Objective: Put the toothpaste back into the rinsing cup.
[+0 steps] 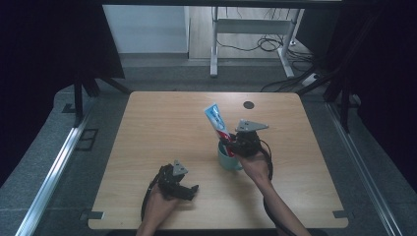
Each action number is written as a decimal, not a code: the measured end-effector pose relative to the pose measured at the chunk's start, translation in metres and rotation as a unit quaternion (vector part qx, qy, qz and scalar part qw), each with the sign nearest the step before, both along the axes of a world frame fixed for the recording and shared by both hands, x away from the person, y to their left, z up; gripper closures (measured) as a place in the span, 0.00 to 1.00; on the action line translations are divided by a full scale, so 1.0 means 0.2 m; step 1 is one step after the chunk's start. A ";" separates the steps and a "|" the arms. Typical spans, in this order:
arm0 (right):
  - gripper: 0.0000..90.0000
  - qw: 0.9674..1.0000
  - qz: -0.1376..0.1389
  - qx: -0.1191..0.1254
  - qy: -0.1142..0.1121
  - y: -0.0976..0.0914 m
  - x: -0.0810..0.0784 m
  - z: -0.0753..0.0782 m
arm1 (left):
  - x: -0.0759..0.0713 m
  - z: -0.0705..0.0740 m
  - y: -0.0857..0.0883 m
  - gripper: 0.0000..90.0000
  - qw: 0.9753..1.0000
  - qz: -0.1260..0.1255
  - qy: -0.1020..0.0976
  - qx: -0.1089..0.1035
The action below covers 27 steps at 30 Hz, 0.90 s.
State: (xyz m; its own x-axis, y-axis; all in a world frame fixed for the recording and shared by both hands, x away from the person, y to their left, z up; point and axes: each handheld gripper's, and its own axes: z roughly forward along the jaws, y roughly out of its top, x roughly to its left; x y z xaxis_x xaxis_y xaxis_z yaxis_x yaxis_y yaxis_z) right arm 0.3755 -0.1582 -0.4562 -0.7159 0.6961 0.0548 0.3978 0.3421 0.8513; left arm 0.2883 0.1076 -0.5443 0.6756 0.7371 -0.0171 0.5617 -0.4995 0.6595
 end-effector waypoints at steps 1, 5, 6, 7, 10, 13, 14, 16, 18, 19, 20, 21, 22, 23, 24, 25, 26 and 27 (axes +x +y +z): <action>0.76 1.000 0.000 -0.001 0.000 0.00 0.00 0.00 | 0.00 0.00 0.00 0.01 1.000 0.000 0.000 0.000; 0.76 1.000 0.004 -0.005 0.002 -0.01 -0.01 -0.01 | 0.00 0.00 0.00 0.01 1.000 0.000 0.000 0.000; 0.76 1.000 0.004 -0.005 0.002 -0.01 -0.01 -0.01 | 0.00 0.00 0.00 0.01 1.000 0.000 0.000 0.000; 0.76 1.000 0.004 -0.005 0.003 -0.01 -0.01 -0.01 | 0.00 0.00 0.00 0.01 1.000 0.000 0.000 0.000; 0.75 1.000 0.004 -0.006 0.006 -0.02 -0.02 -0.02 | 0.00 0.00 0.00 0.01 1.000 0.000 0.000 0.000; 0.75 1.000 0.008 -0.008 0.012 -0.02 -0.02 -0.02 | 0.00 0.00 0.00 0.01 1.000 0.000 0.000 0.000; 0.75 1.000 0.008 -0.009 0.013 -0.02 -0.02 -0.02 | 0.00 0.00 0.00 0.01 1.000 0.000 0.000 0.000; 0.74 1.000 0.010 -0.011 0.015 -0.02 -0.03 -0.02 | 0.00 0.00 0.00 0.01 1.000 0.000 0.000 0.000; 0.74 1.000 0.011 -0.013 0.020 -0.02 -0.03 -0.02 | 0.00 0.00 0.00 0.01 1.000 0.000 0.000 0.000; 0.74 1.000 0.012 -0.015 0.021 -0.02 -0.03 -0.02 | 0.00 0.00 0.00 0.01 1.000 0.000 0.000 0.000; 0.74 1.000 0.012 -0.018 0.022 -0.02 -0.03 -0.02 | 0.00 0.00 0.00 0.01 1.000 0.000 0.000 0.000; 0.73 0.999 0.012 -0.020 0.023 -0.03 -0.03 -0.03 | 0.00 0.00 0.00 0.01 1.000 0.002 -0.001 -0.002; 0.73 0.999 0.013 -0.021 0.025 -0.03 -0.03 -0.03 | 0.00 0.00 0.00 0.01 1.000 0.002 -0.001 -0.002; 0.73 0.999 0.014 -0.022 0.027 -0.03 -0.03 -0.03 | 0.00 0.00 0.00 0.01 1.000 0.002 -0.001 -0.002; 0.73 0.999 0.014 -0.024 0.029 -0.03 -0.03 -0.03 | 0.00 0.00 0.00 0.01 1.000 0.002 0.000 -0.002; 0.73 0.999 0.015 -0.026 0.031 -0.03 -0.03 -0.03 | 0.00 0.00 0.00 0.01 1.000 0.002 0.000 -0.002; 0.72 0.999 0.015 -0.026 0.033 -0.03 -0.04 -0.04 | 0.00 0.00 0.00 0.01 1.000 0.003 0.000 -0.003; 0.71 0.999 0.015 -0.028 0.036 -0.03 -0.04 -0.04 | 0.00 0.00 0.00 0.01 1.000 0.003 0.000 -0.002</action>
State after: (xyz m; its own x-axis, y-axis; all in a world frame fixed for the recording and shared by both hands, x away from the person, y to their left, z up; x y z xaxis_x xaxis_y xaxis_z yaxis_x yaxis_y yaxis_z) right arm 0.3685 -0.1646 -0.4645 -0.7323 0.6775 0.0685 0.4459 0.4011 0.8001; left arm 0.2880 0.1072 -0.5445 0.6713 0.7409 -0.0210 0.5648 -0.4930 0.6617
